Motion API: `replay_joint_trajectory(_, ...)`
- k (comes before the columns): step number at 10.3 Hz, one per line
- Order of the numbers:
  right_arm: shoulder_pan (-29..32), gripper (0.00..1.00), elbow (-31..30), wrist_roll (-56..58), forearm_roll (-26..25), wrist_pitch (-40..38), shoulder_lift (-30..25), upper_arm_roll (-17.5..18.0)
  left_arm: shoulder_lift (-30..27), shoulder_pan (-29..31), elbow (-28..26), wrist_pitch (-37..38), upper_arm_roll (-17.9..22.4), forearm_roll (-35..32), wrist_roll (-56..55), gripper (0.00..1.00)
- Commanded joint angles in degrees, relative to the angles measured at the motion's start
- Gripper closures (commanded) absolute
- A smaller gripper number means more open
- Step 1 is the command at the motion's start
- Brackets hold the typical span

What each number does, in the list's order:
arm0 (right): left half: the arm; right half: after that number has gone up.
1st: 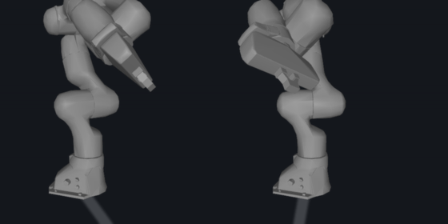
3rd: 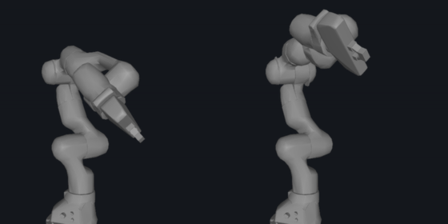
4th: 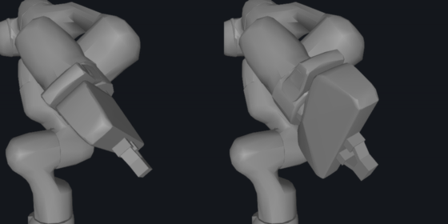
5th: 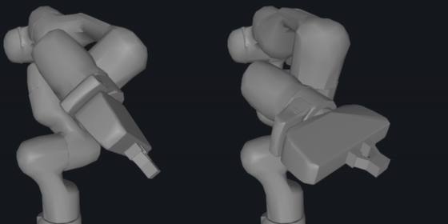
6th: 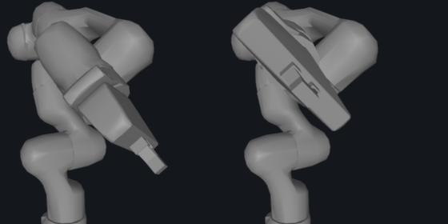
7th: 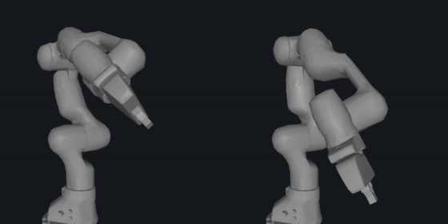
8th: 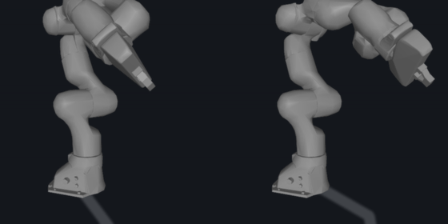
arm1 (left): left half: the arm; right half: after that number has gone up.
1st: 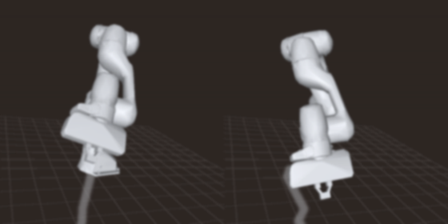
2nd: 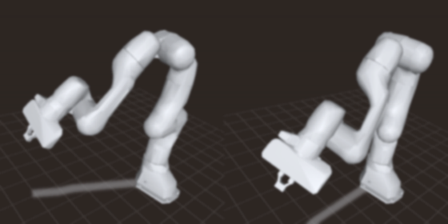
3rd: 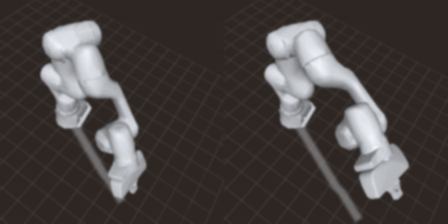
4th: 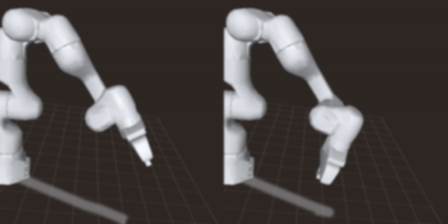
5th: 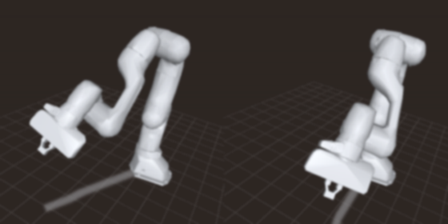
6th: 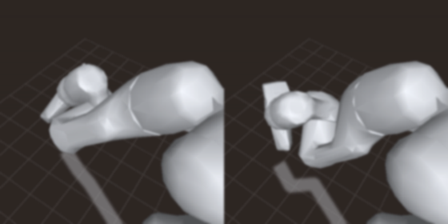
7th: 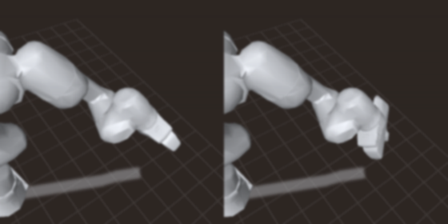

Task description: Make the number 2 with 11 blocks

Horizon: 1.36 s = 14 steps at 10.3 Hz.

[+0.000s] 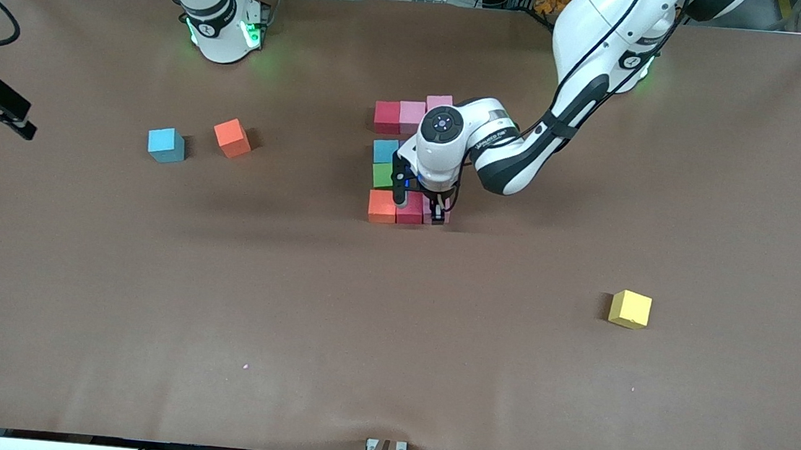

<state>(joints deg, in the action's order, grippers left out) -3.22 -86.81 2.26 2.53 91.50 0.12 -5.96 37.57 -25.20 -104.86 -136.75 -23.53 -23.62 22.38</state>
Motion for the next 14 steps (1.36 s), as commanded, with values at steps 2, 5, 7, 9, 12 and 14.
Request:
replay_joint_trajectory(2,-0.2,0.0,0.5,0.2,1.07,-1.68,-0.03,0.6,1.1,-0.29,0.89,-0.19,0.15,-1.52,-0.84,0.0)
replay_joint_trajectory(5,-1.52,0.0,-0.82,0.2,-3.05,-1.24,-0.03,0.69,-1.27,-0.12,-0.07,0.77,0.07,-1.6,-0.05,0.0)
replay_joint_trajectory(7,-1.18,0.0,-0.82,2.38,-3.32,-1.07,-0.03,0.6,-2.93,0.58,-0.77,2.36,-0.37,-1.6,0.03,0.0)
replay_joint_trajectory(9,-0.91,0.0,-0.82,3.54,-3.32,-0.98,0.06,0.51,-4.69,1.02,-1.74,2.54,-1.69,-1.52,-0.23,0.0)
replay_joint_trajectory(12,-1.0,0.0,-0.82,3.62,-3.32,-1.68,-0.29,0.6,-8.2,2.6,-2.97,2.54,-3.53,-1.25,-0.58,0.0)
replay_joint_trajectory(14,-1.17,0.0,-0.73,4.23,-3.32,-1.68,-0.55,0.6,-11.19,3.22,-2.46,4.72,-3.72,0.06,-0.58,0.0)
